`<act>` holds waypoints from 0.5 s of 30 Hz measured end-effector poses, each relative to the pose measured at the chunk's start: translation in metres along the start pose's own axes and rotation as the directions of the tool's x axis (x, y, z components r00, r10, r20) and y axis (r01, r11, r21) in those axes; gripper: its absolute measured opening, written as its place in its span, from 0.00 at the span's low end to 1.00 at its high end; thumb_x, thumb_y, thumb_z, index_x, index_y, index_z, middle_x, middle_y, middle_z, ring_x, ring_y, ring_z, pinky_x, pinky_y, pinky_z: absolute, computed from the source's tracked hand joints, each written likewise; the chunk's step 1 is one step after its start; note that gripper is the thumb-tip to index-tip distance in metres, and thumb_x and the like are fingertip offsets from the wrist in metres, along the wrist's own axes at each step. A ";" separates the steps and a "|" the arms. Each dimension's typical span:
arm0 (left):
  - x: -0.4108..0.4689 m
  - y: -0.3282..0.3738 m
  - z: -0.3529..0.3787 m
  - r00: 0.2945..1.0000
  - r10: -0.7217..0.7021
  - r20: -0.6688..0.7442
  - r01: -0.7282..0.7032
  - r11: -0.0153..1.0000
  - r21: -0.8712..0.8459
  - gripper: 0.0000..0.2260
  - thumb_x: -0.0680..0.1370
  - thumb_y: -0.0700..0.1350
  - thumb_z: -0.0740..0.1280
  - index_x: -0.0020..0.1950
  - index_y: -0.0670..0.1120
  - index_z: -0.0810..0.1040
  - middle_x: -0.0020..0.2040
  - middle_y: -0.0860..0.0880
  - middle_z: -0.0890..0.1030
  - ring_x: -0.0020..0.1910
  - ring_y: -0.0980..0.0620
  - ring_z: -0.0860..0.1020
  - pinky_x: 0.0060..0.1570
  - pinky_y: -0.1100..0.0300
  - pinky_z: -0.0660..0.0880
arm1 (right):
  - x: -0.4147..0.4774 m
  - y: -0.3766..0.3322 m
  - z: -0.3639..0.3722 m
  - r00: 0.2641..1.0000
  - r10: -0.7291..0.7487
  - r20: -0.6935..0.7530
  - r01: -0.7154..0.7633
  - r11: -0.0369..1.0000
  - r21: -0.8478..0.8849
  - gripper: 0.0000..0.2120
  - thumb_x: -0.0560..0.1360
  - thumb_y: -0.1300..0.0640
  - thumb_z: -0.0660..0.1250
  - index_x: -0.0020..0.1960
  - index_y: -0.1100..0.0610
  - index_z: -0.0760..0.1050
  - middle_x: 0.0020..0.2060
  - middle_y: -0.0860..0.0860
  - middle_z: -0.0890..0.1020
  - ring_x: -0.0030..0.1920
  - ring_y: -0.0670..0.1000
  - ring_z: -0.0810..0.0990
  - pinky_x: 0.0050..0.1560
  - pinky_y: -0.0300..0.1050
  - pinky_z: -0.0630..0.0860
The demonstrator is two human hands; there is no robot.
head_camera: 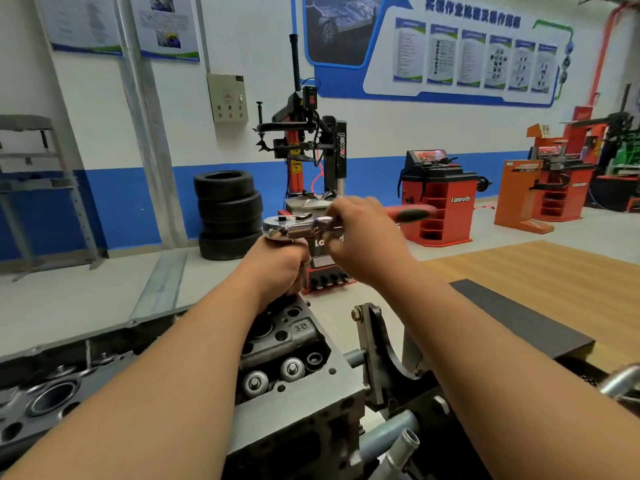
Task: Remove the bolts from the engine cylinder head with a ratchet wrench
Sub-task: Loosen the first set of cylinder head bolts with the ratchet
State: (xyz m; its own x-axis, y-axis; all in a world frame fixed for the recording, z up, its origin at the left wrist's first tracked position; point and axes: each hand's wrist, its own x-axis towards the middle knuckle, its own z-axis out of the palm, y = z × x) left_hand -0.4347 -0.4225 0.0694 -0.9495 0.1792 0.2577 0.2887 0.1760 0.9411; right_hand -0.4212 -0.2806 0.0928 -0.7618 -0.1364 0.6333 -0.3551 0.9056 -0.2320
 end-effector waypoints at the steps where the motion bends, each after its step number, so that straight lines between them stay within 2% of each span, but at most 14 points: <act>1: -0.002 0.001 0.002 1.000 -0.003 -0.009 0.003 1.000 0.021 0.14 0.76 0.35 0.59 0.32 0.46 0.69 0.22 0.51 0.67 0.22 0.52 0.64 0.27 0.58 0.62 | -0.025 -0.003 -0.012 1.000 0.001 -0.019 -0.003 0.992 -0.125 0.19 0.74 0.55 0.65 0.64 0.53 0.69 0.56 0.51 0.74 0.57 0.53 0.67 0.56 0.47 0.69; 3: -0.005 0.003 0.003 0.999 0.005 -0.037 -0.002 0.998 0.070 0.13 0.76 0.35 0.58 0.32 0.46 0.68 0.23 0.50 0.67 0.22 0.51 0.64 0.27 0.58 0.62 | -0.074 -0.023 -0.024 0.996 -0.063 -0.055 0.043 0.948 -0.317 0.35 0.67 0.53 0.70 0.71 0.59 0.63 0.58 0.57 0.72 0.56 0.57 0.67 0.55 0.49 0.71; 4: -0.006 0.003 0.003 0.998 0.018 -0.054 -0.012 0.993 0.114 0.13 0.76 0.35 0.58 0.33 0.45 0.68 0.24 0.49 0.68 0.22 0.51 0.65 0.25 0.59 0.64 | -0.092 -0.037 -0.025 0.994 -0.089 -0.064 0.060 0.929 -0.366 0.41 0.61 0.53 0.73 0.70 0.63 0.64 0.55 0.61 0.73 0.54 0.60 0.69 0.53 0.51 0.73; 5: -0.007 0.003 0.003 0.997 0.041 -0.071 -0.029 0.986 0.163 0.12 0.77 0.35 0.59 0.35 0.45 0.69 0.26 0.48 0.70 0.22 0.53 0.67 0.23 0.61 0.67 | -0.102 -0.049 -0.023 0.990 -0.110 -0.087 0.067 0.918 -0.392 0.44 0.58 0.52 0.74 0.70 0.65 0.64 0.53 0.64 0.72 0.52 0.62 0.69 0.50 0.52 0.74; 6: -0.008 0.004 0.003 0.995 0.062 -0.083 -0.045 0.980 0.193 0.11 0.78 0.35 0.60 0.37 0.45 0.71 0.29 0.47 0.71 0.23 0.56 0.69 0.23 0.64 0.68 | -0.103 -0.057 -0.020 0.991 -0.108 -0.072 0.069 0.908 -0.412 0.45 0.59 0.51 0.73 0.71 0.66 0.61 0.54 0.65 0.68 0.53 0.62 0.66 0.48 0.50 0.73; 7: -0.008 0.005 0.003 0.995 0.062 -0.082 -0.046 0.982 0.185 0.10 0.78 0.35 0.61 0.38 0.44 0.71 0.31 0.46 0.71 0.24 0.56 0.69 0.23 0.66 0.68 | -0.098 -0.060 -0.017 0.994 -0.092 -0.056 0.061 0.910 -0.409 0.44 0.64 0.51 0.70 0.73 0.64 0.55 0.56 0.62 0.63 0.55 0.61 0.61 0.47 0.47 0.69; 8: -0.007 0.005 0.003 0.997 0.040 -0.069 -0.028 0.987 0.159 0.10 0.78 0.35 0.60 0.38 0.43 0.71 0.30 0.46 0.70 0.23 0.55 0.68 0.22 0.64 0.68 | -0.090 -0.056 -0.015 0.996 -0.064 -0.066 0.036 0.933 -0.357 0.40 0.69 0.51 0.67 0.73 0.62 0.51 0.57 0.59 0.60 0.55 0.58 0.57 0.46 0.45 0.63; 10: -0.005 0.002 0.002 0.999 0.008 -0.049 -0.003 0.995 0.100 0.11 0.75 0.34 0.59 0.33 0.44 0.68 0.24 0.48 0.67 0.21 0.52 0.64 0.25 0.57 0.65 | -0.069 -0.033 -0.010 0.990 -0.020 -0.136 -0.018 0.961 -0.278 0.28 0.73 0.54 0.63 0.70 0.57 0.57 0.57 0.57 0.64 0.56 0.56 0.58 0.45 0.43 0.59; 12: -0.001 -0.003 0.000 0.999 0.030 -0.031 -0.026 0.993 0.119 0.08 0.72 0.37 0.61 0.33 0.43 0.70 0.23 0.47 0.67 0.22 0.48 0.65 0.31 0.54 0.65 | -0.039 -0.007 -0.002 0.986 0.024 -0.164 -0.045 0.991 -0.124 0.18 0.74 0.55 0.62 0.63 0.55 0.66 0.55 0.52 0.69 0.57 0.53 0.62 0.47 0.41 0.63; 15: 0.001 -0.007 -0.004 0.999 0.047 -0.014 -0.045 0.995 0.087 0.03 0.70 0.40 0.64 0.37 0.43 0.74 0.26 0.46 0.71 0.24 0.48 0.71 0.31 0.55 0.69 | 0.020 0.000 0.017 1.000 -0.004 0.020 0.001 0.995 0.101 0.05 0.74 0.58 0.64 0.50 0.54 0.71 0.47 0.50 0.72 0.53 0.52 0.68 0.55 0.49 0.71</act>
State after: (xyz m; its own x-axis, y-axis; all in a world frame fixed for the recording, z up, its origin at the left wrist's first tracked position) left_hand -0.4380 -0.4275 0.0638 -0.9366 0.1734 0.3046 0.3411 0.2510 0.9059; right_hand -0.4461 -0.2902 0.0930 -0.7712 -0.1476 0.6193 -0.4093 0.8601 -0.3047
